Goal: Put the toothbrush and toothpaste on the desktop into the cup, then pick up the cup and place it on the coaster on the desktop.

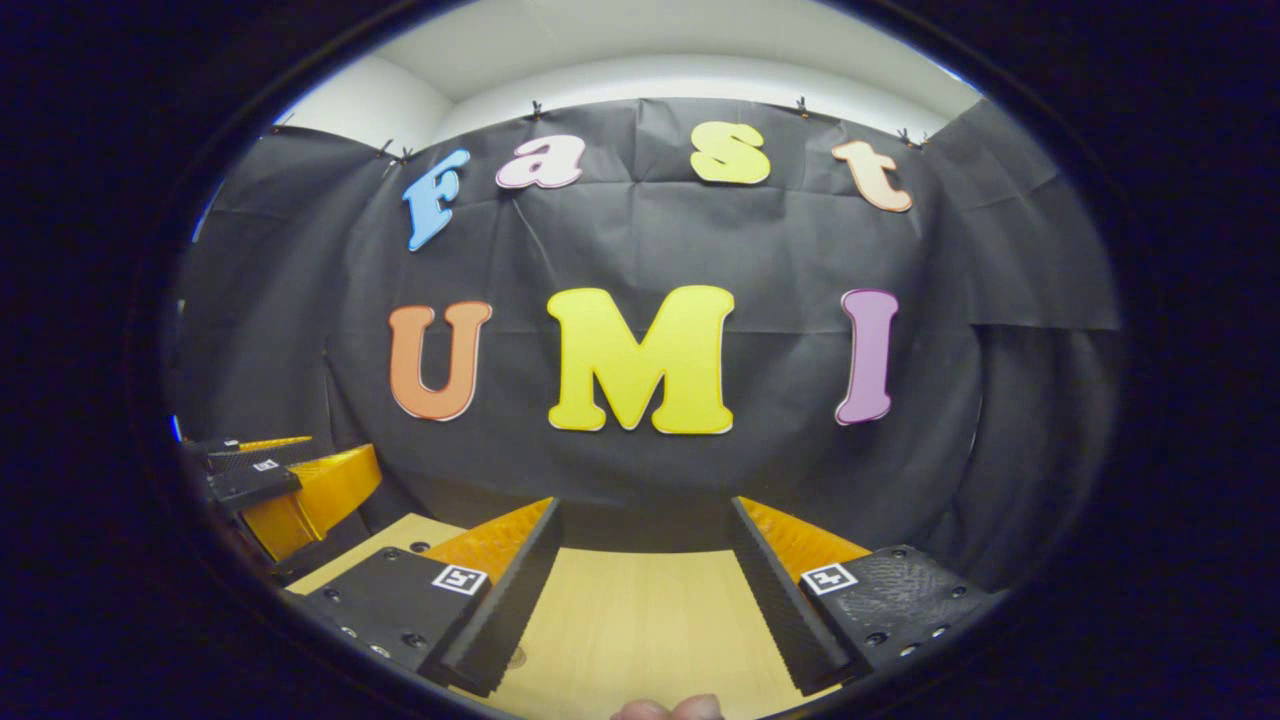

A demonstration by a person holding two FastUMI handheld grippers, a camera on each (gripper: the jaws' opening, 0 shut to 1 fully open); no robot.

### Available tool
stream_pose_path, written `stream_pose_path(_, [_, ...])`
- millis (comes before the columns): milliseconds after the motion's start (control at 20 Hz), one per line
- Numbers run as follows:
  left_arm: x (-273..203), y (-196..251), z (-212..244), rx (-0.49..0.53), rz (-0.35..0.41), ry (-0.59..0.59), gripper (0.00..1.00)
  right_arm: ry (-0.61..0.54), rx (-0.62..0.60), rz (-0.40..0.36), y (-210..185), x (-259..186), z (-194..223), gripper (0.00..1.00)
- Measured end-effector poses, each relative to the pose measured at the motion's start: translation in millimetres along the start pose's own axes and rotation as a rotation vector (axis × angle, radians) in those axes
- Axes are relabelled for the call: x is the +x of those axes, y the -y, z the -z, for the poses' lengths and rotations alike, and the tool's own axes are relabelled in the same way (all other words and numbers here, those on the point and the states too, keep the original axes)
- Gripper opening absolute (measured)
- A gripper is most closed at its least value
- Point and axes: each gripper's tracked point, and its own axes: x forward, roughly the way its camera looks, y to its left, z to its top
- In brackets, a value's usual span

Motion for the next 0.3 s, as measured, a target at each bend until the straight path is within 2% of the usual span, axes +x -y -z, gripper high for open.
stream_pose_path(150, [-1.9,-1.3,-8.9,0.012,0.002,0.026,0.94,0.015,-0.006,-0.022,-8.5,5.6,-5.9,0.94])
stream_pose_path(250, [-1.9,-4.7,-10.7,0.017,-0.003,0.033,0.94,0.026,-0.016,-0.032,-12.7,7.7,-9.7,0.97])
stream_pose_path(300, [-1.6,-7.2,-9.7,0.016,-0.008,0.033,0.94,0.031,-0.022,-0.035,-14.0,7.8,-10.7,0.94])
